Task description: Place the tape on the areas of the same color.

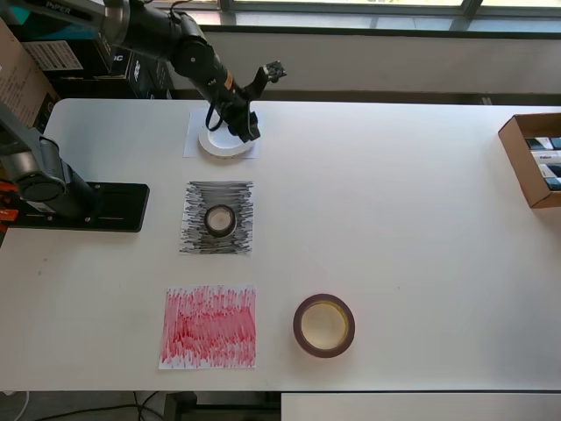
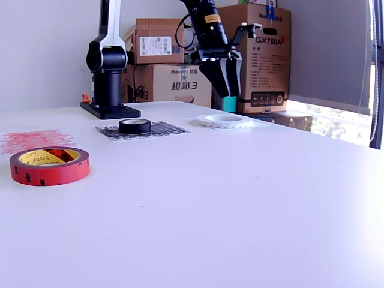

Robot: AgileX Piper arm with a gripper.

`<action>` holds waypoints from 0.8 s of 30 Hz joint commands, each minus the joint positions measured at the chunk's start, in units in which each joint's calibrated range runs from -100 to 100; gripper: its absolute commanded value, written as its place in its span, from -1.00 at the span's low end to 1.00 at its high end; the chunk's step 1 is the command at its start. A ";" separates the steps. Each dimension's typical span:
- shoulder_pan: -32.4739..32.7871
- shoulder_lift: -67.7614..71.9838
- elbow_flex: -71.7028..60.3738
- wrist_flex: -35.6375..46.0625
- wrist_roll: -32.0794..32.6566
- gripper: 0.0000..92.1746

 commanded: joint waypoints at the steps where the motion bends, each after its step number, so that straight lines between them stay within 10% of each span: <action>1: -4.38 -0.87 -8.37 0.18 -0.46 0.00; 24: -45.42 -0.31 -16.73 13.50 -0.96 0.00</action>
